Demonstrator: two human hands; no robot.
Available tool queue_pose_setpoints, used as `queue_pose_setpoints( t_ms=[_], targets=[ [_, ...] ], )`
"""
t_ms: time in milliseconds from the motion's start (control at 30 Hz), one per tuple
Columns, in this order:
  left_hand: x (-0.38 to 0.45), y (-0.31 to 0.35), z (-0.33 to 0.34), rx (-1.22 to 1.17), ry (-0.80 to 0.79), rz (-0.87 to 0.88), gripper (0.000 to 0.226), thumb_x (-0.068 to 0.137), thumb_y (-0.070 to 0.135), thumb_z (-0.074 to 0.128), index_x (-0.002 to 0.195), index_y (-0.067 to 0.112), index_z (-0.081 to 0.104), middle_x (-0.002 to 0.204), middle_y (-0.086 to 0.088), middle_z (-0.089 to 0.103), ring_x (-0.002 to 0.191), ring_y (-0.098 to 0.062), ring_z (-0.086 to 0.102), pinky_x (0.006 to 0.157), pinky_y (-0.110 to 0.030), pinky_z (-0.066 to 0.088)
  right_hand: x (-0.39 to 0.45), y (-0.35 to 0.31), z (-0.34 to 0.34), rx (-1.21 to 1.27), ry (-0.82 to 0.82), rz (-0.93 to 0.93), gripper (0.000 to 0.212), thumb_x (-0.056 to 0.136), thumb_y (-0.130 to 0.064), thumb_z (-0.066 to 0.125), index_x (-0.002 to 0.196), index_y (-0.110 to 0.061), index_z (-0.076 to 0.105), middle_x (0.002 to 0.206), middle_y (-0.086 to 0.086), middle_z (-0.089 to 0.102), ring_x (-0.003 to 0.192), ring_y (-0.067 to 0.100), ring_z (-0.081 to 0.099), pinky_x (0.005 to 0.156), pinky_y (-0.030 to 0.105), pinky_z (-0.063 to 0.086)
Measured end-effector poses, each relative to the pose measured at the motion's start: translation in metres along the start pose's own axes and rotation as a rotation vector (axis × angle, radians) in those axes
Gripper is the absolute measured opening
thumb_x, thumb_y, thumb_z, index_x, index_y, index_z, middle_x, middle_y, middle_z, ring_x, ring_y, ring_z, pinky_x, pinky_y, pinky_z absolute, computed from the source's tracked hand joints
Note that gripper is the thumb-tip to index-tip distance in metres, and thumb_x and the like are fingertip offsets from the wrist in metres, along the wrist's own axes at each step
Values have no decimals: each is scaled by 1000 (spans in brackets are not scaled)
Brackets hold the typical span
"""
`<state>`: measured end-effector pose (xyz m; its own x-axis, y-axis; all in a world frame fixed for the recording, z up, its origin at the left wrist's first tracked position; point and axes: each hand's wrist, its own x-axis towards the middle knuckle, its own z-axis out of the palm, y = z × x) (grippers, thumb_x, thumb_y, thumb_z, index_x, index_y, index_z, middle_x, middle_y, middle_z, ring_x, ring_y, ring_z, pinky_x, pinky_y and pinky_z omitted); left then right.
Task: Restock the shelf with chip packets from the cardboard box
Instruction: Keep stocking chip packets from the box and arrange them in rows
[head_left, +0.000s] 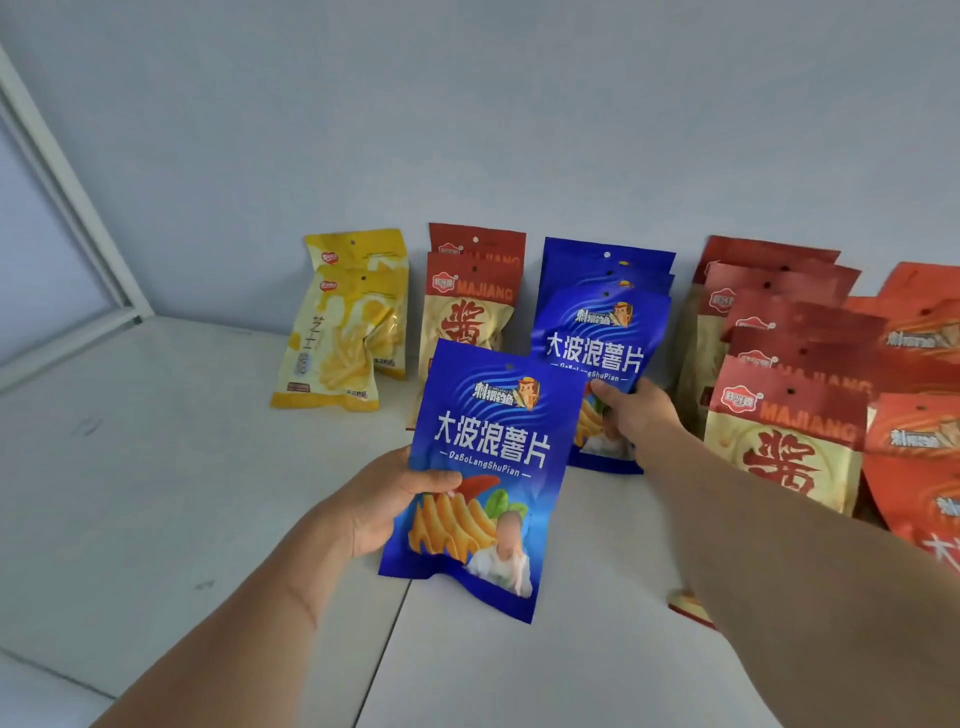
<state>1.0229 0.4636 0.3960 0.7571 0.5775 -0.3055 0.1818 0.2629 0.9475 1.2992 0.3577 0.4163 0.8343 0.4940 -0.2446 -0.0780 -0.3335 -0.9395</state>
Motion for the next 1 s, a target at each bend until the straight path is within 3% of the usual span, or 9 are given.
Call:
queue_pose_setpoints(
  t_ms=[133, 300, 467, 533, 667, 767, 833, 933, 1000],
  targets=[
    [18, 3, 5, -16, 13, 5, 55, 69, 24, 81, 121, 11, 66, 116, -14, 75, 111, -33, 70, 98, -49, 54, 10, 1, 8, -44, 57, -34, 47, 90, -41, 72, 126, -17, 53, 119, 2, 65, 97, 18, 63, 77, 35, 52],
    [35, 3, 9, -47, 26, 10, 50, 76, 24, 82, 122, 12, 65, 114, -11, 75, 110, -31, 71, 99, -51, 54, 12, 3, 15, -25, 158, -69, 54, 89, -38, 74, 129, -12, 51, 116, 3, 65, 92, 17, 59, 77, 35, 49],
    [47, 11, 23, -56, 49, 81, 33, 86, 16, 74, 118, 15, 66, 107, -7, 78, 101, -25, 74, 82, -38, 59, -1, -2, 10, -38, 233, -71, 58, 91, -48, 69, 133, -14, 49, 124, 4, 65, 99, 21, 63, 82, 37, 53],
    [54, 16, 29, -58, 62, 108, 32, 87, 14, 73, 119, 15, 66, 106, -6, 78, 101, -25, 74, 80, -36, 58, -10, -5, 3, -83, 257, -70, 58, 97, -52, 57, 140, -15, 45, 130, 3, 61, 108, 23, 63, 80, 34, 52],
    [72, 20, 43, -16, 42, 162, 31, 88, 9, 73, 118, 15, 66, 109, -5, 77, 104, -25, 73, 91, -42, 58, -37, 1, -7, -205, 235, -137, 46, 103, -52, 43, 132, -17, 51, 126, 2, 61, 101, 13, 59, 61, 24, 46],
    [84, 21, 58, 15, 27, 162, 29, 88, 9, 75, 115, 15, 67, 106, -4, 78, 102, -25, 73, 94, -44, 57, -63, 23, -2, -317, 225, -243, 45, 103, -53, 39, 125, -17, 54, 122, 3, 60, 109, 17, 59, 80, 35, 54],
    [92, 21, 68, 36, 20, 164, 26, 86, 10, 77, 110, 18, 69, 105, -4, 78, 100, -25, 74, 95, -46, 57, -81, 41, 4, -392, 280, -306, 45, 102, -51, 38, 125, -15, 54, 123, 6, 59, 113, 24, 57, 94, 43, 50],
    [101, 20, 80, 46, 34, 179, 28, 80, 14, 80, 106, 19, 70, 101, -6, 79, 94, -26, 75, 92, -49, 58, -100, 58, 8, -412, 358, -252, 55, 100, -53, 42, 141, -17, 42, 142, 7, 49, 128, 28, 47, 104, 45, 42],
    [105, 21, 84, 67, 62, 188, 23, 82, 17, 80, 102, 21, 70, 96, -6, 79, 88, -29, 75, 83, -49, 60, -105, 62, 9, -461, 325, -183, 61, 101, -56, 39, 148, -17, 35, 148, 9, 42, 134, 31, 42, 107, 45, 39]
  ],
)
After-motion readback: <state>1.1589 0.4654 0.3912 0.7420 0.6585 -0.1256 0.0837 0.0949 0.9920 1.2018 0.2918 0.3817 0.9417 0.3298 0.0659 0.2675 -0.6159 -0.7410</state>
